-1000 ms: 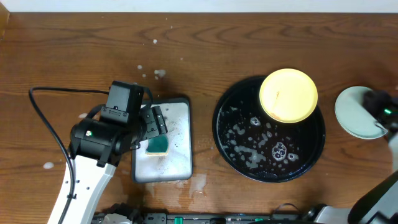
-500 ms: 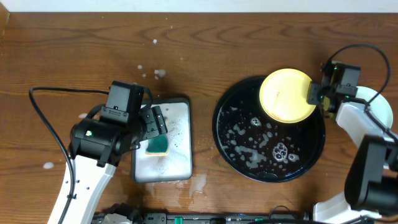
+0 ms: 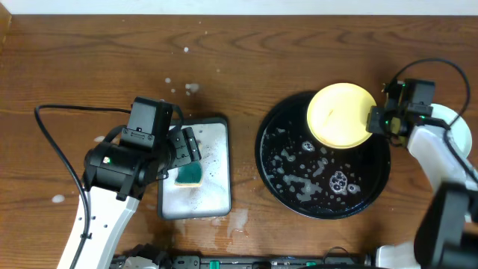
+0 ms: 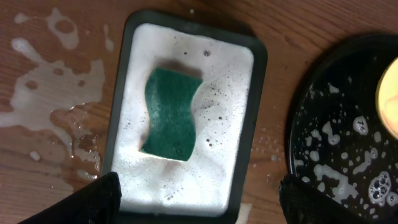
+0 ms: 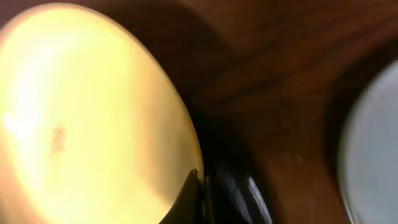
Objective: Clean dirty plates on tray and stack at the side
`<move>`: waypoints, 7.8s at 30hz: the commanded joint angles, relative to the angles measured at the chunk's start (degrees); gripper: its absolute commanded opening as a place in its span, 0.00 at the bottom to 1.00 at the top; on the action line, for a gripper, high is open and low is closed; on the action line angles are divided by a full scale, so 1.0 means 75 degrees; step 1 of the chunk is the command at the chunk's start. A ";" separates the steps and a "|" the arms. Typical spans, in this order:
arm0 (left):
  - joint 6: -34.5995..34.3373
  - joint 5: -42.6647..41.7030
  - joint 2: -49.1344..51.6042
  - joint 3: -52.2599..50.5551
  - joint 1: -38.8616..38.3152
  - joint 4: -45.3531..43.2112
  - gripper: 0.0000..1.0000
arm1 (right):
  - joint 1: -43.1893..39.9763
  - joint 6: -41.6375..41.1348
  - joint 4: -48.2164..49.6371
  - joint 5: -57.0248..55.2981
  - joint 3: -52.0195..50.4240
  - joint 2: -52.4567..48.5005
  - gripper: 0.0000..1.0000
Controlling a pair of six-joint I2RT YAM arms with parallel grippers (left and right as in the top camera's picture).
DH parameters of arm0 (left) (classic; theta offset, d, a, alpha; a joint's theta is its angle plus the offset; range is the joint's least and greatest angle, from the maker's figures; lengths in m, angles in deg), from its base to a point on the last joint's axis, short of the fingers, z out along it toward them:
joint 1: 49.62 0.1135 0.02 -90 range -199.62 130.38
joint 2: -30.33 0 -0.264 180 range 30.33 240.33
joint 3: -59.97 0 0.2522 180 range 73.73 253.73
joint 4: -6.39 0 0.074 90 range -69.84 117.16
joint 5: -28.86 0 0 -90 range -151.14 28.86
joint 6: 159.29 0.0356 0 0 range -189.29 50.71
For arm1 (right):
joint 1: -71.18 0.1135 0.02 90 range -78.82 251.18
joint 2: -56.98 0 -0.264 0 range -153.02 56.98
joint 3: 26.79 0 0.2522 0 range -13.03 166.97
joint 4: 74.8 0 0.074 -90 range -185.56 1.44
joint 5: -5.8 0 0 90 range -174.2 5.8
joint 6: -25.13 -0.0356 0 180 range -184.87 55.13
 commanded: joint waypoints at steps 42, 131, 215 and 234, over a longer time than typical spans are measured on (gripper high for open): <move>0.0073 0.0137 0.4226 -0.2279 0.0023 -0.3252 0.33 | 0.1964 -0.0108 -0.4188 0.1923 -0.0245 0.3267 0.36; -0.1169 0.1416 0.7326 0.2259 -0.4077 -0.2011 0.07 | 0.1163 -0.0647 -0.2401 0.1061 -0.0248 -0.1090 0.01; -0.0758 0.0166 0.1411 -0.0493 -0.0790 -0.0172 0.66 | 0.4797 -0.1026 -0.3599 -0.5662 -0.0172 0.3485 0.01; -0.0816 0.0157 -0.0603 -0.0493 -0.0790 0.0026 0.80 | 0.8719 -0.0877 -0.3640 -1.0118 -0.0172 0.3867 0.01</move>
